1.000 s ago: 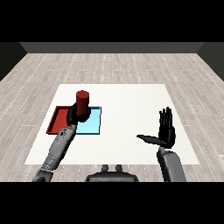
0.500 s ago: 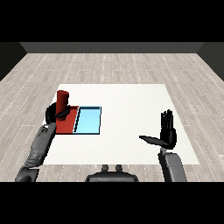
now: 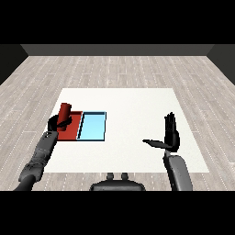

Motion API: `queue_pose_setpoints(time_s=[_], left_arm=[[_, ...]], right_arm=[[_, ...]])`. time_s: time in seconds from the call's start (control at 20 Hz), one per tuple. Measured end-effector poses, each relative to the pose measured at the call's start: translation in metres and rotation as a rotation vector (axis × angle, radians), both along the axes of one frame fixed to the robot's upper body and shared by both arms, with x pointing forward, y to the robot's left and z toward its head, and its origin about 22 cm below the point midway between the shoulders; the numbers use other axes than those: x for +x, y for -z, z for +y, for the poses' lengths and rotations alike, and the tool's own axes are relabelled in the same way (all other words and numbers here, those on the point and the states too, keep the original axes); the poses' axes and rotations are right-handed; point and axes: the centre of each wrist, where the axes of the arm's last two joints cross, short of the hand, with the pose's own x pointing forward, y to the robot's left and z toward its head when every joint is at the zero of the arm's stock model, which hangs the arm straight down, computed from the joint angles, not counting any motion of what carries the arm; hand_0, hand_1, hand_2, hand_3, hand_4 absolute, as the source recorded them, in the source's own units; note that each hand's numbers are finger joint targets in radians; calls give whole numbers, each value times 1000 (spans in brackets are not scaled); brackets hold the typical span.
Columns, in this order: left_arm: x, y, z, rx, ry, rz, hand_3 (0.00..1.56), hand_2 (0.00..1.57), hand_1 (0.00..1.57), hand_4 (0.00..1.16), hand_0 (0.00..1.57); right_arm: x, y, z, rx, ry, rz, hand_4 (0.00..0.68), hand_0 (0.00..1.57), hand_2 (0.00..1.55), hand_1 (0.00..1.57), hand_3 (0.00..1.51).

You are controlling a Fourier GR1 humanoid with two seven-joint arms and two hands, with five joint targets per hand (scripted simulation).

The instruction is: Pick the red can and put it in the red box

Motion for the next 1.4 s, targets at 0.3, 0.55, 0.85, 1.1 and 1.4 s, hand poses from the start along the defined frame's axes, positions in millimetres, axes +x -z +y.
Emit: queue_pose_setpoints(time_s=[0.3,0.55,0.85,1.1,1.4], left_arm=[[-8,27,-6,-24,-21,105,1108,1328,1356,812,1356],[-9,32,-5,-24,80,225,0,0,0,270,0],[-10,21,12,48,55,298,0,0,0,0,0],[-7,12,19,-14,-6,118,0,0,0,0,0],[22,-16,-6,-195,92,-379,0,0,0,0,0]], right_arm=[[14,15,2,-45,11,24,0,0,0,0,0],[19,17,4,-53,23,19,0,0,0,0,0],[18,22,1,-42,11,10,0,0,0,0,0],[17,19,-1,-17,-12,-13,0,0,0,0,0],[15,15,1,14,-46,-28,0,0,0,0,0]])
